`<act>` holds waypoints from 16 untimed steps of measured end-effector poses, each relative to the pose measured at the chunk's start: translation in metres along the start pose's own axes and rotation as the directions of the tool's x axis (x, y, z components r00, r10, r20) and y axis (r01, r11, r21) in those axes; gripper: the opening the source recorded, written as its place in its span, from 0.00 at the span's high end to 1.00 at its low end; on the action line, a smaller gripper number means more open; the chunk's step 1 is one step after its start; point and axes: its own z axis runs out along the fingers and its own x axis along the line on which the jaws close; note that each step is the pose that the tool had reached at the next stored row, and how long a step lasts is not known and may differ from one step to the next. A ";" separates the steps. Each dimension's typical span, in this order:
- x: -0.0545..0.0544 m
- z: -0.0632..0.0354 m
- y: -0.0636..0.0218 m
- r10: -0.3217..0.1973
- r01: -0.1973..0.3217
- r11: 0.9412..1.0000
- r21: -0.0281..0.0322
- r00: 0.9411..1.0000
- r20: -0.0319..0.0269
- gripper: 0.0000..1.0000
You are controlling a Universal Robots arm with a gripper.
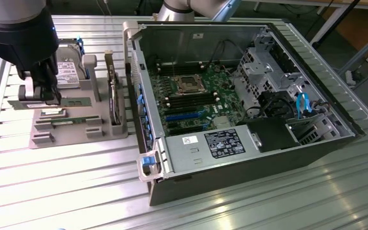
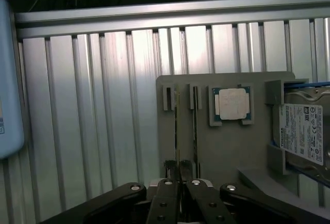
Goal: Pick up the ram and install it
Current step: 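Pick up the ram and move it above insertion slot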
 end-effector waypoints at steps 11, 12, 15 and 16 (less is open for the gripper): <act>0.000 -0.0209 0.0008 0.000 0.000 1.000 0.000 1.000 0.000 0.89; -0.001 -0.0219 0.0008 0.000 0.000 1.000 0.000 1.000 0.000 0.89; -0.001 -0.0265 0.0010 0.000 0.000 1.000 0.000 1.000 0.000 0.89; -0.001 -0.0300 0.0011 0.000 0.000 1.000 0.000 1.000 0.000 0.89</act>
